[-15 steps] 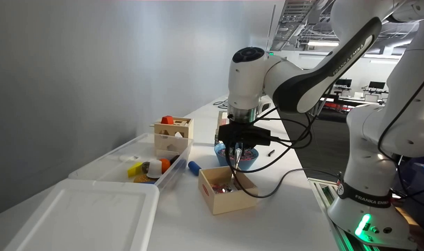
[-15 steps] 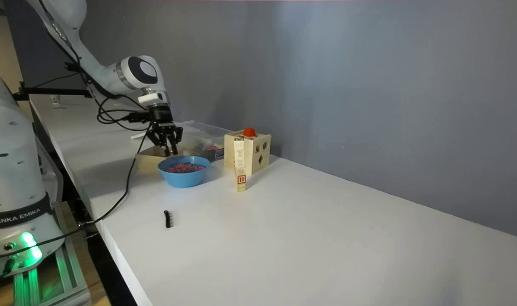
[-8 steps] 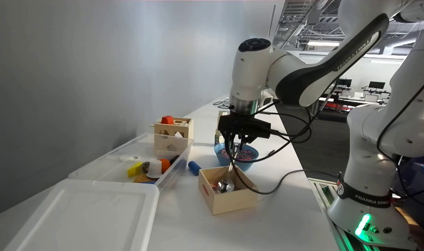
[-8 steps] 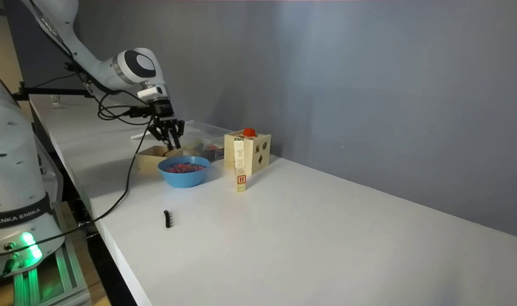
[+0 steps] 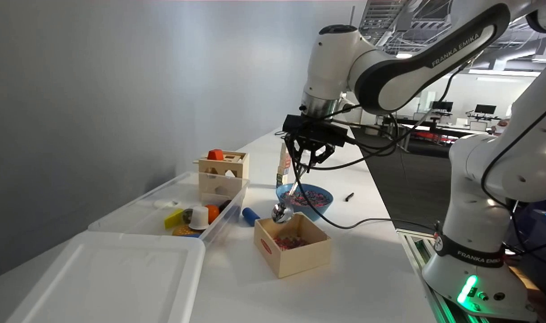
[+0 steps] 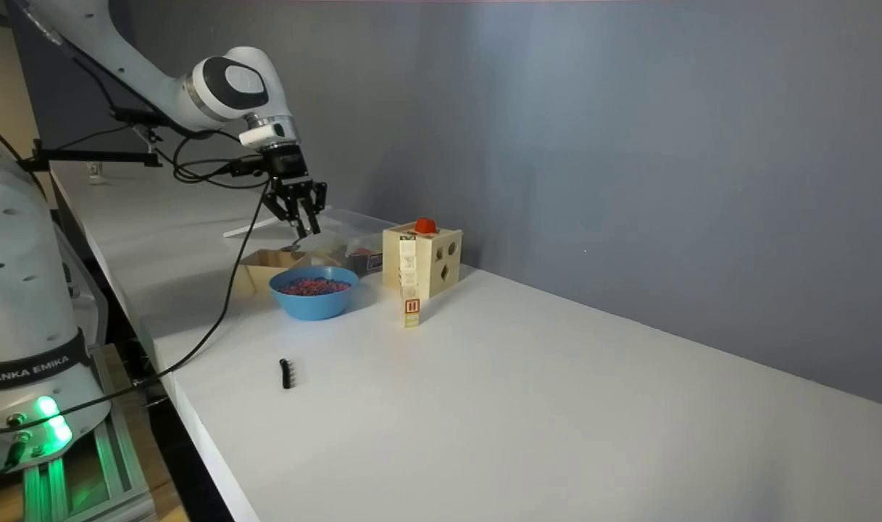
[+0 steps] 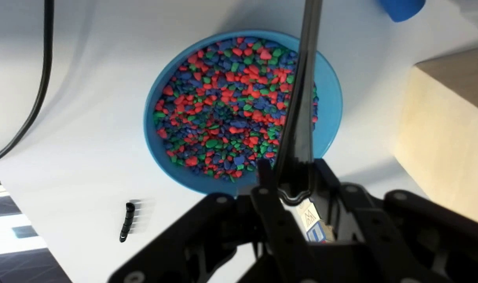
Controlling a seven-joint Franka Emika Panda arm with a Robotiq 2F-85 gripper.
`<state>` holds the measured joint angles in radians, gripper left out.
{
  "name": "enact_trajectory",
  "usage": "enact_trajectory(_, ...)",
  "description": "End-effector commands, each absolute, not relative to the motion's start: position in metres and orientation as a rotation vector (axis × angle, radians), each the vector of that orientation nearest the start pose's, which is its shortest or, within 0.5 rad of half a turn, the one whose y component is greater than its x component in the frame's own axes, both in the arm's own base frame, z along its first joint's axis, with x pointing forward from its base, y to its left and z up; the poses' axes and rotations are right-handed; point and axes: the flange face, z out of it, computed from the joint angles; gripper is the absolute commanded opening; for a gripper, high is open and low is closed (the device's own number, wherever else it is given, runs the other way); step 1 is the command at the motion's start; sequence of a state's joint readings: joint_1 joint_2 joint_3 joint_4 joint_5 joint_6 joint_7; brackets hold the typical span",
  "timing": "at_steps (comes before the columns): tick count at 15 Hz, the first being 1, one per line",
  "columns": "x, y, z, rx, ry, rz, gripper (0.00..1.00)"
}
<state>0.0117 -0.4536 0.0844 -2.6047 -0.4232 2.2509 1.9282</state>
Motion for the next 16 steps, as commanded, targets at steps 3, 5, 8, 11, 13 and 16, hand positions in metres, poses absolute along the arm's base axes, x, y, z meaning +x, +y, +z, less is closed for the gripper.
enact_trajectory(3, 0.385, -0.022, 0.442, -2.225, 2.226, -0.389, 0.07)
enact_trajectory(5, 0.378, -0.051, 0.447, -2.244, 2.235, -0.335, 0.07)
enact_trajectory(8, 0.365, -0.100, 0.458, -2.217, 2.288, -0.324, 0.07)
enact_trajectory(11, 0.354, -0.139, 0.468, -2.186, 2.334, -0.315, 0.07)
enact_trajectory(13, 0.349, -0.158, 0.470, -2.183, 2.372, -0.330, 0.07)
enact_trajectory(16, 0.347, -0.173, 0.469, -2.168, 2.435, -0.381, 0.07)
